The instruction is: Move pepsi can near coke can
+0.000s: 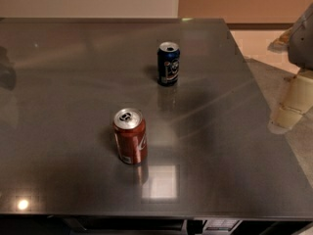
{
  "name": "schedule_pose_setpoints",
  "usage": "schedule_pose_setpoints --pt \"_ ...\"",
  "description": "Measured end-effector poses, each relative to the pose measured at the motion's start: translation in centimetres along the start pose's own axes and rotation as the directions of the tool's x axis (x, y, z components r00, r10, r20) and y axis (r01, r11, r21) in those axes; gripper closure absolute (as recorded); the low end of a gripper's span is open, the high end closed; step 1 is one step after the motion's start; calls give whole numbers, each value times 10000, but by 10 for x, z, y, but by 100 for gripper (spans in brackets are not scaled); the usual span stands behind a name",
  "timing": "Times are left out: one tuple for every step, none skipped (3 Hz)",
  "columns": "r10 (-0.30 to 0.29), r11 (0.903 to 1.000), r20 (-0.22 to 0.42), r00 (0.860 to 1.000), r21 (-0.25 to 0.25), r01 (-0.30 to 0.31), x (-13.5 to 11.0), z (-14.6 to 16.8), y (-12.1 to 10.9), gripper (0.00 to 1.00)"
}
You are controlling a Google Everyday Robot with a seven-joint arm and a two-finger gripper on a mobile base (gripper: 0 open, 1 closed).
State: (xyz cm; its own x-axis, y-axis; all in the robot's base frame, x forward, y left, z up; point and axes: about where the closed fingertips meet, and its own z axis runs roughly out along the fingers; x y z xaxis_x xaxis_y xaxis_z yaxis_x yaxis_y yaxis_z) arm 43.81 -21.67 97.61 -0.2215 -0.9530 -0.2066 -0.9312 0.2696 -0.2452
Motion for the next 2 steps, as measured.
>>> schedule_pose_setpoints --pt "0 10000 1 10000 2 0 0 0 0 0" --pt "48 9998 199 9998 -171 -45 -4 3 -5 0"
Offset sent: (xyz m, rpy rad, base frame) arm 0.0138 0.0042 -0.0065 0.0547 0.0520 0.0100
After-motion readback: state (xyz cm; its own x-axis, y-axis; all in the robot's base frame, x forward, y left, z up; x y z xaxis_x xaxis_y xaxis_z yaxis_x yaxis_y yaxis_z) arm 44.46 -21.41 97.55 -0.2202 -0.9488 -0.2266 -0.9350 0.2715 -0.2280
